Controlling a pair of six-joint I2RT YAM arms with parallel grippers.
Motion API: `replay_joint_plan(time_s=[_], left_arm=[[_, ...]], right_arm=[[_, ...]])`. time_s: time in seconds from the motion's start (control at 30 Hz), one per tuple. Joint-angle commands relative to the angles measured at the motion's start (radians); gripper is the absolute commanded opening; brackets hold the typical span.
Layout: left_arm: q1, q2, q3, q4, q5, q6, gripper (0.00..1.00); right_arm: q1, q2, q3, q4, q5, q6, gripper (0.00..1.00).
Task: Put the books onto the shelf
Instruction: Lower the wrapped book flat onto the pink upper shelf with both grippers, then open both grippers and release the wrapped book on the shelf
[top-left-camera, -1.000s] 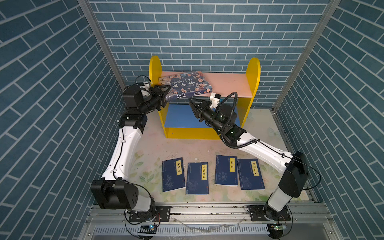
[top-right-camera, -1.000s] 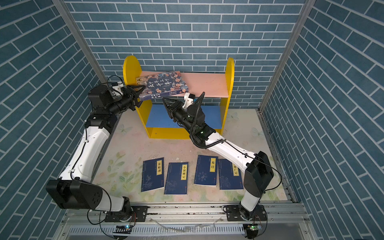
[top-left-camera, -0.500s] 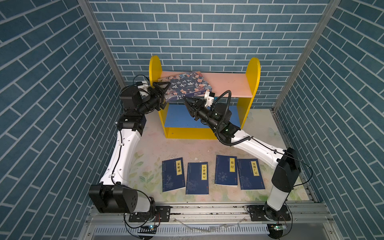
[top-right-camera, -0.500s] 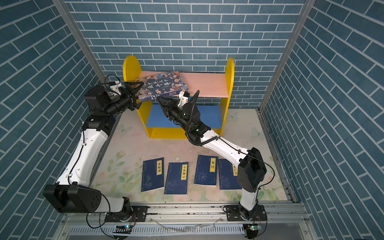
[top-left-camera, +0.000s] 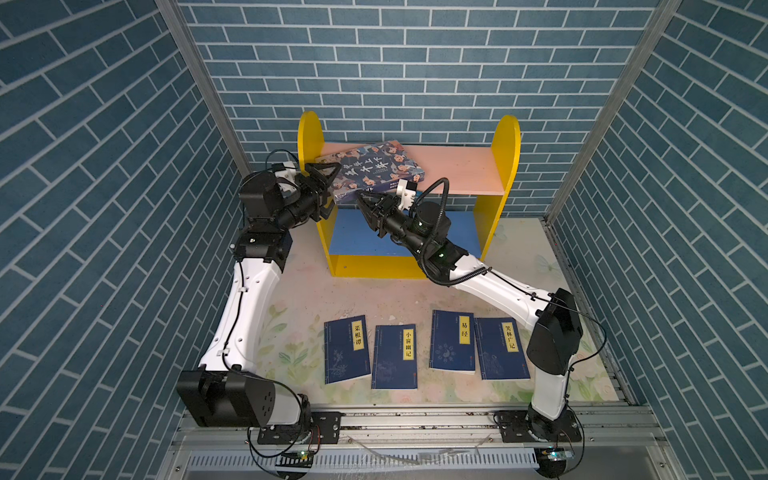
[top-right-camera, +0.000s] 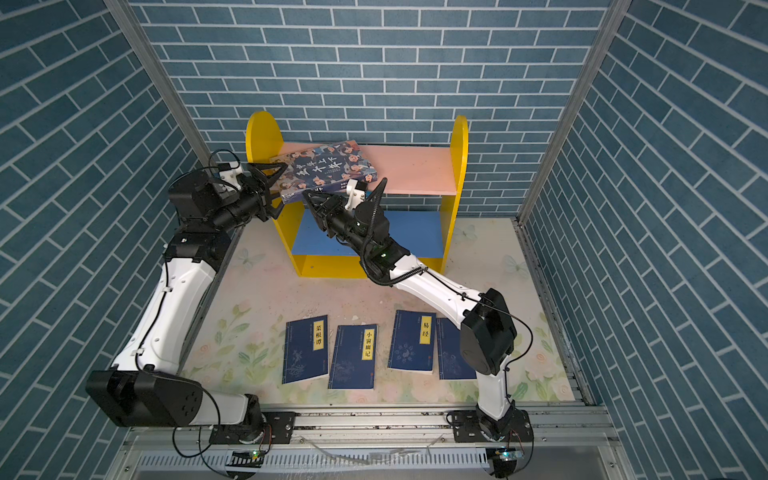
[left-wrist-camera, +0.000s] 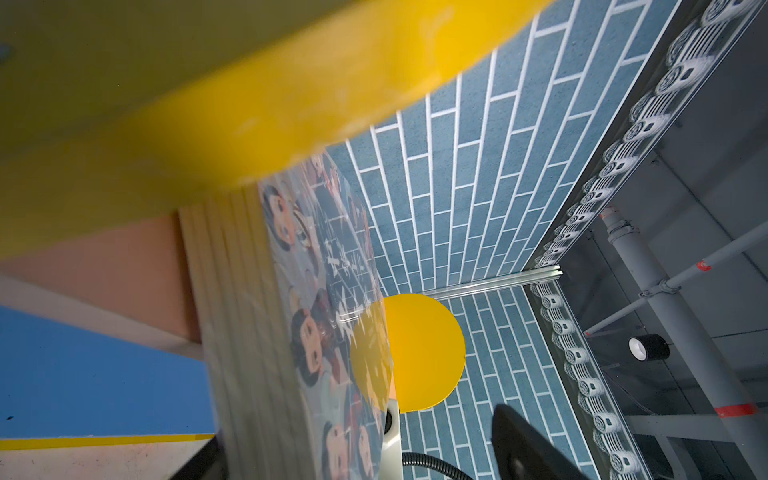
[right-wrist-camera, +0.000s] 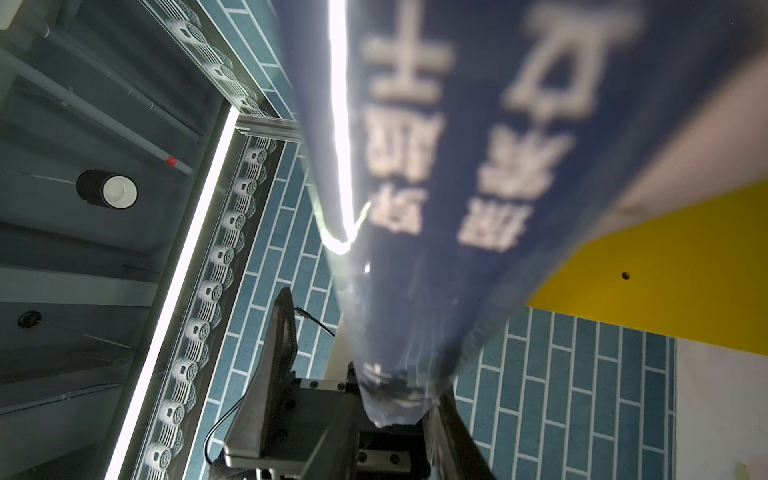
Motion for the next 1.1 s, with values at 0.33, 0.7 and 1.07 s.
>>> replay_joint_plan(time_s=[0.33, 0.7, 1.07], left_arm=[[0.007, -0.073, -0.051, 0.037, 0.004, 0.016, 0.95], [0.025, -0.156, -0.060, -0.203, -0.033, 0.038, 0.91], [0.041, -0.181, -0.077, -0.165, -0.002, 0.158, 0.89]], right_arm=[[0.007, 0.072, 0.077, 0.107, -0.028, 0.069, 0.28], [0.007, 0.080, 0.075, 0.125, -0.025, 0.073, 0.26], [0.007, 0.109, 0.116, 0.097, -0.068, 0.078, 0.26]])
